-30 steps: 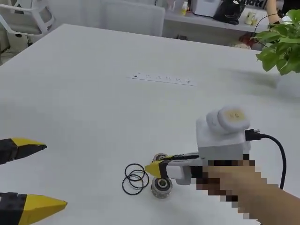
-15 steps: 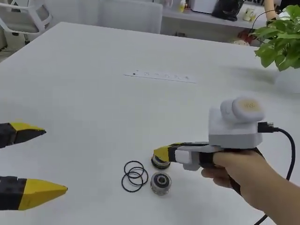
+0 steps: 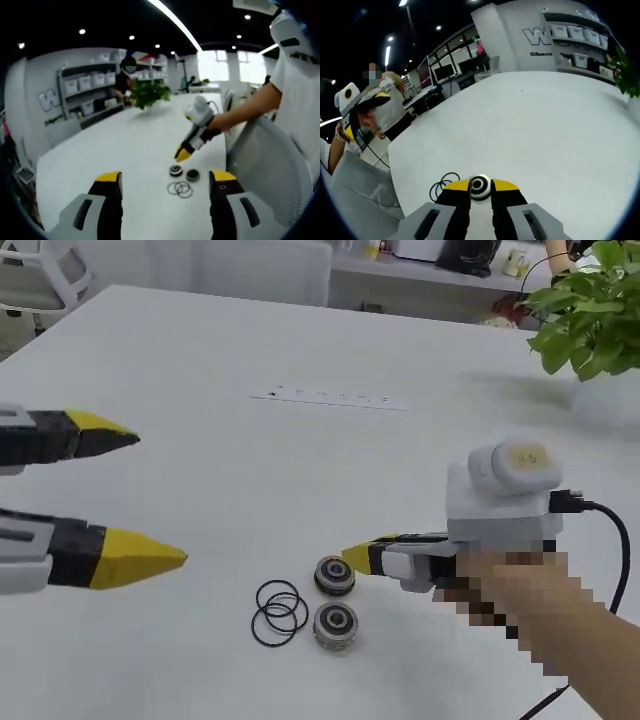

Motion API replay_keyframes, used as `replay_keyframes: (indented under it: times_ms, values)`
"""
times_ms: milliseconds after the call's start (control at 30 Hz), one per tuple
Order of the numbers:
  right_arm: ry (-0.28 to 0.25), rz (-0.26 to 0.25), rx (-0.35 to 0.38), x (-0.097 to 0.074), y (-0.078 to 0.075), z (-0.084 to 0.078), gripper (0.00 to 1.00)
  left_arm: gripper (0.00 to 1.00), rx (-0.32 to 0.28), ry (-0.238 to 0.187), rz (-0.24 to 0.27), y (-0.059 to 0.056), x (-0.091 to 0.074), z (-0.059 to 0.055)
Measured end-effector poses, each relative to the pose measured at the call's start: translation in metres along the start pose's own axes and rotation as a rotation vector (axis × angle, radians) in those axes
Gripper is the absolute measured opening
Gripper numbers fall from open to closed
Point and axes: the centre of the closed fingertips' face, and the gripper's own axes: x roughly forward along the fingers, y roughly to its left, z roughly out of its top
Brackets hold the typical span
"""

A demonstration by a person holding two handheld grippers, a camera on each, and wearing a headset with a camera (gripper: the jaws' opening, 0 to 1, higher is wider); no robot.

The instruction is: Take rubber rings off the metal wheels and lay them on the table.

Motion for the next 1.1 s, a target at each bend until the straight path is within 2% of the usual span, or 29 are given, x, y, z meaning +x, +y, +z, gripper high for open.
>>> replay_keyframes:
  times_ms: [133, 333, 467, 600, 700, 767, 833, 933, 1100]
  values:
    - [0.022, -0.005, -0.018, 0.0, -0.003, -0.006, 0.14, 0.7, 0.053, -0.012, -0.023, 0.004, 0.018, 0.019]
    - [0.07, -0.018, -0.092, 0.001, -0.007, -0.017, 0.14, 0.68, 0.093, 0.005, -0.066, 0.007, 0.056, 0.032]
    - [0.067, -0.013, -0.093, 0.0, -0.007, -0.018, 0.14, 0.67, 0.107, -0.021, -0.129, -0.002, 0.076, 0.042]
    - [0.068, -0.008, -0.084, -0.001, -0.009, -0.019, 0.15, 0.66, 0.115, -0.031, -0.182, -0.007, 0.101, 0.044]
    - [0.062, 0.005, -0.091, 0.0, -0.006, -0.019, 0.16, 0.64, 0.113, -0.036, -0.233, -0.014, 0.123, 0.039]
    - [0.065, 0.007, -0.11, 0.001, -0.005, -0.02, 0.17, 0.62, 0.063, -0.044, -0.241, -0.013, 0.138, 0.032]
    - [0.071, 0.008, -0.118, 0.002, -0.005, -0.022, 0.17, 0.6, 0.048, -0.051, -0.23, -0.011, 0.148, 0.025]
    - [0.079, 0.008, -0.122, 0.002, -0.006, -0.024, 0.17, 0.57, 0.046, -0.039, -0.211, -0.013, 0.164, 0.006]
    - [0.086, 0.013, -0.121, 0.004, -0.005, -0.026, 0.17, 0.5, 0.016, -0.024, -0.201, -0.017, 0.175, -0.026]
